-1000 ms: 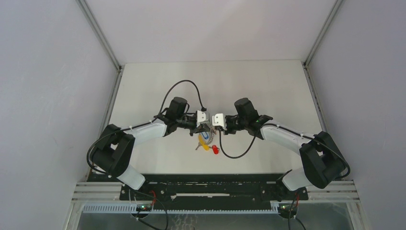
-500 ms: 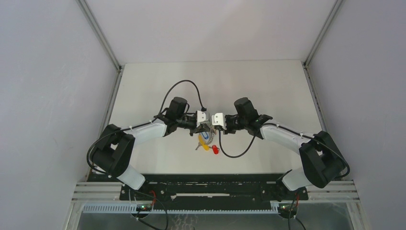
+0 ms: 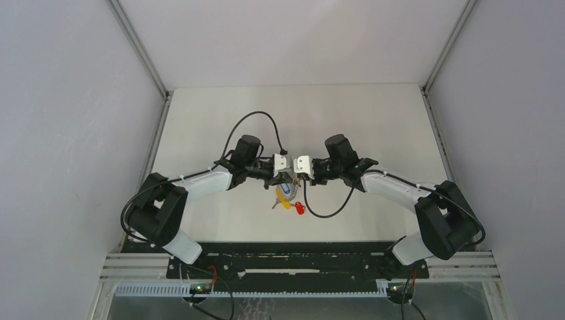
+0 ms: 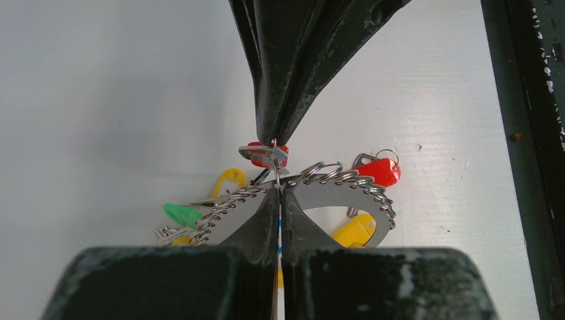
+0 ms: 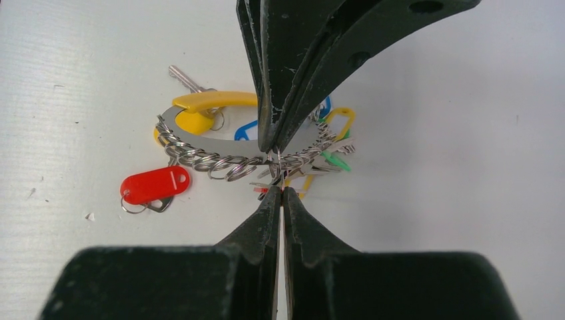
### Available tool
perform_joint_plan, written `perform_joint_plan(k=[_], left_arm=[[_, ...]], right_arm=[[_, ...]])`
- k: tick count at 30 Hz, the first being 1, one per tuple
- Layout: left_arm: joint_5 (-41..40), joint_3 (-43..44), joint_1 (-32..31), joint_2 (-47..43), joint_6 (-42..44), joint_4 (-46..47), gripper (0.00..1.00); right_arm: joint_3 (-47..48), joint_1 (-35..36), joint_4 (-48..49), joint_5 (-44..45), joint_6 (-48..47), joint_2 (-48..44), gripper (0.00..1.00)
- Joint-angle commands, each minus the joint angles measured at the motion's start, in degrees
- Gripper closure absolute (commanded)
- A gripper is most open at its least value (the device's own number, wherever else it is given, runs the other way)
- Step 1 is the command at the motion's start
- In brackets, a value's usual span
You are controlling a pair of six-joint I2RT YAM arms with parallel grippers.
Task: Put the keys on the keyring
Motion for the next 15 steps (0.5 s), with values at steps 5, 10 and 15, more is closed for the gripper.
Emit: perform_joint_plan(k=[5, 10, 15], left_arm=[[1.5, 2.0, -0.4, -0.5, 1.2, 1.2, 1.00], [1.3, 2.0, -0.3, -0.5, 1.2, 1.3, 1.00], [1.2, 2.0, -0.4, -0.6, 1.2, 1.3, 1.00]], right_arm=[[2.2, -0.2, -0.3, -1.6, 0.9, -0.9, 1.00], [2.2, -0.3, -0.4, -1.7, 1.0, -1.0, 1.00], [2.2, -0.5, -0.6, -1.9, 1.0, -1.1, 1.00]])
